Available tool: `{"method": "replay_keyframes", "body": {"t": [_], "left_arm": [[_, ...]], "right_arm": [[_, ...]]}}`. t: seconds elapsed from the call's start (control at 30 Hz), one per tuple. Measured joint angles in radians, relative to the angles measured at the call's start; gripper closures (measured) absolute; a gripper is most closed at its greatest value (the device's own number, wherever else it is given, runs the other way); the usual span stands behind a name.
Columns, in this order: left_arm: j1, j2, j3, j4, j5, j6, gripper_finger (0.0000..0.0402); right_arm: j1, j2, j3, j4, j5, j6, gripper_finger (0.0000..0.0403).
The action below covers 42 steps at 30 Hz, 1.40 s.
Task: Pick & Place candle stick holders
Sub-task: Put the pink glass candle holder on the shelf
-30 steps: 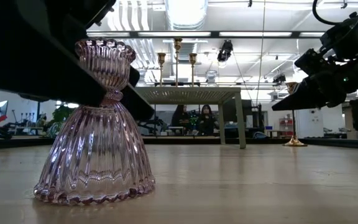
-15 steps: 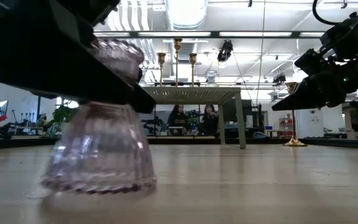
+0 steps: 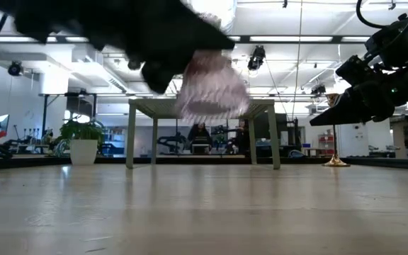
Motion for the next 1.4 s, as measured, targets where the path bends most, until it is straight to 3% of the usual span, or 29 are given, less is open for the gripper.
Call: {"method": "replay_keyframes", "body": {"t": [0.17,0.47,0.63,0.83,1.2,1.4], "left_arm": [[0.073,-0.077,0.057,-0.108,-0.064,0.0,0.0272],[0.193,-0.158,0.273,-0.512,-0.303,0.029,0.0272],[0.263,-0.157,0.37,-0.597,-0.346,0.069,0.0272],[0.362,-0.157,0.39,-0.642,-0.448,0.068,0.0272],[0.559,-0.157,0.389,-0.67,-0.429,-0.021,0.0272],[0.584,-0.135,0.389,-0.664,-0.423,-0.03,0.0272]], "right_arm": [[0.0,0.0,0.0,-0.001,0.0,0.0,0.0394],[0.0,0.0,0.0,-0.001,0.001,0.0,0.0394],[0.0,0.0,0.0,-0.001,0.0,0.0,0.0394],[0.0,0.0,0.0,-0.001,0.0,0.0,0.0394],[0.0,-0.001,0.0,-0.001,0.0,0.0,0.0394],[0.0,-0.001,0.0,-0.001,0.0,0.0,0.0394]]}}
